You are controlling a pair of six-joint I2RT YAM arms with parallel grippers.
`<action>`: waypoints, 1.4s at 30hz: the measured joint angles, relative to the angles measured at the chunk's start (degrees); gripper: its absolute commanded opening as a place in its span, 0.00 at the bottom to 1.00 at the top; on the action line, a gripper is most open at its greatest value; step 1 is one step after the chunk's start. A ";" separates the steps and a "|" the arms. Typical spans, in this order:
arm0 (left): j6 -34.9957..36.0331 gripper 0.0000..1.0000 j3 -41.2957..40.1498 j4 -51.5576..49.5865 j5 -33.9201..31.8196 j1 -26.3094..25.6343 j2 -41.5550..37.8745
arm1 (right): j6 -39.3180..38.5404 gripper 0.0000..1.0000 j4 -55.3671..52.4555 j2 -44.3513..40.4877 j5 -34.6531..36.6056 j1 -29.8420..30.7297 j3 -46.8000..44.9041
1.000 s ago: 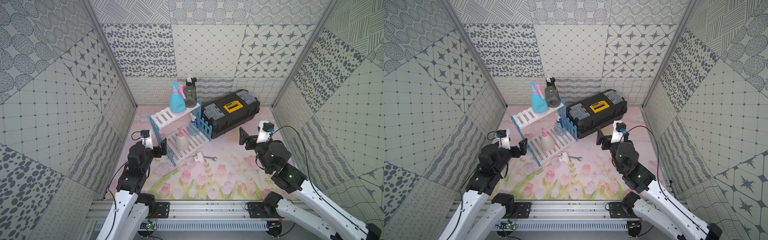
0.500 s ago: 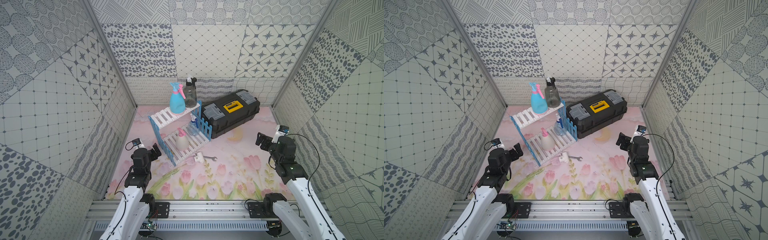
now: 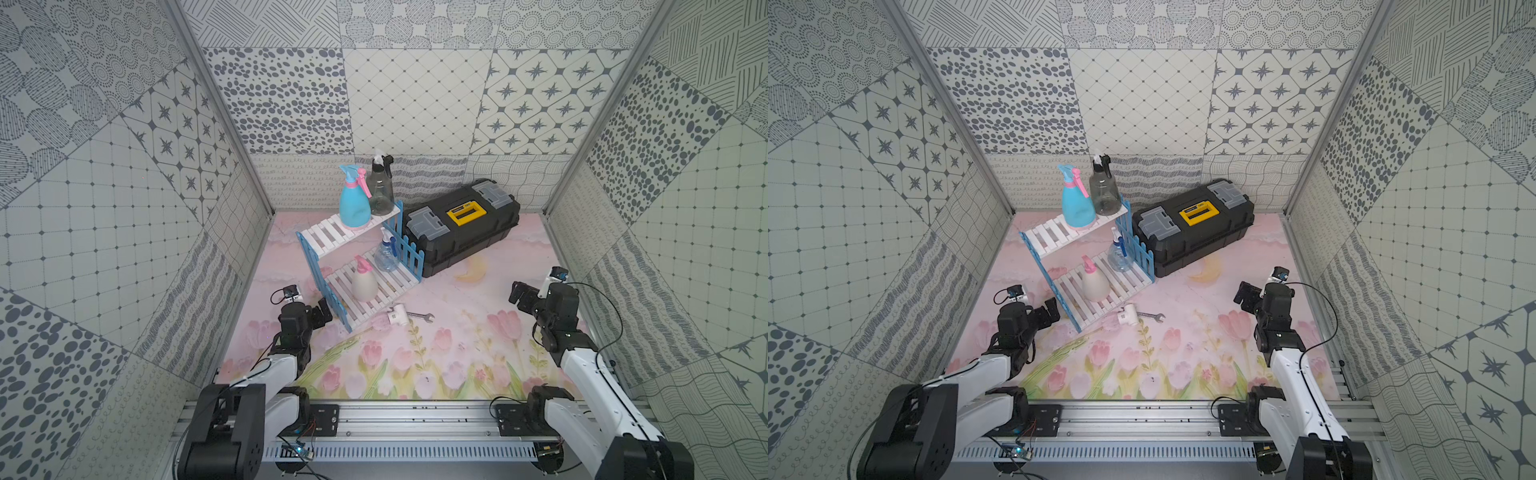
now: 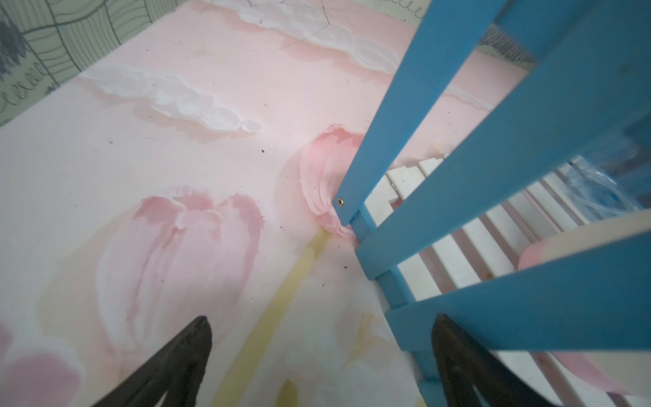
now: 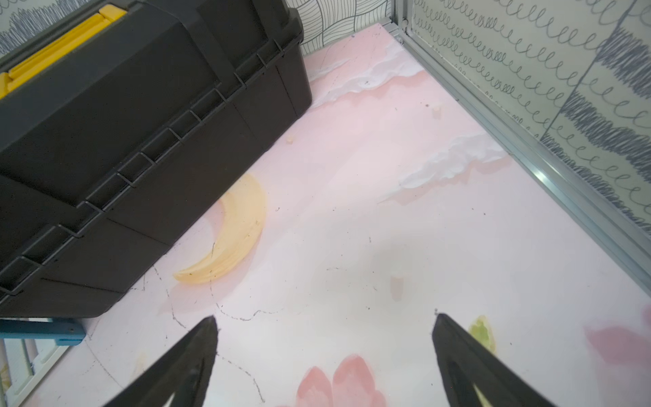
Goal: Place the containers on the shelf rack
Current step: Reset both arms
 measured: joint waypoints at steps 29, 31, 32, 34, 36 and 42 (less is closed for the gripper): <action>9.46 0.99 12.79 13.42 3.67 -1.64 22.01 | -12.41 0.97 39.19 25.49 -4.63 1.31 -2.27; 9.57 0.99 12.79 13.42 3.67 -1.64 22.01 | -13.11 0.97 37.90 24.98 -4.44 1.31 -1.62; 9.66 0.99 12.79 13.42 3.67 -1.64 22.01 | -13.27 0.97 37.42 24.92 -4.50 1.31 -1.49; 9.81 0.99 12.79 13.42 3.67 -1.64 22.01 | -13.42 0.97 35.63 24.96 -5.16 1.31 -1.09; 10.03 0.99 12.79 13.44 3.65 -1.64 22.01 | -13.40 0.97 34.56 25.24 -5.81 1.31 -0.74; 10.45 0.99 12.96 13.20 3.67 -1.64 22.01 | -13.81 0.97 42.53 32.00 -8.46 1.44 -0.76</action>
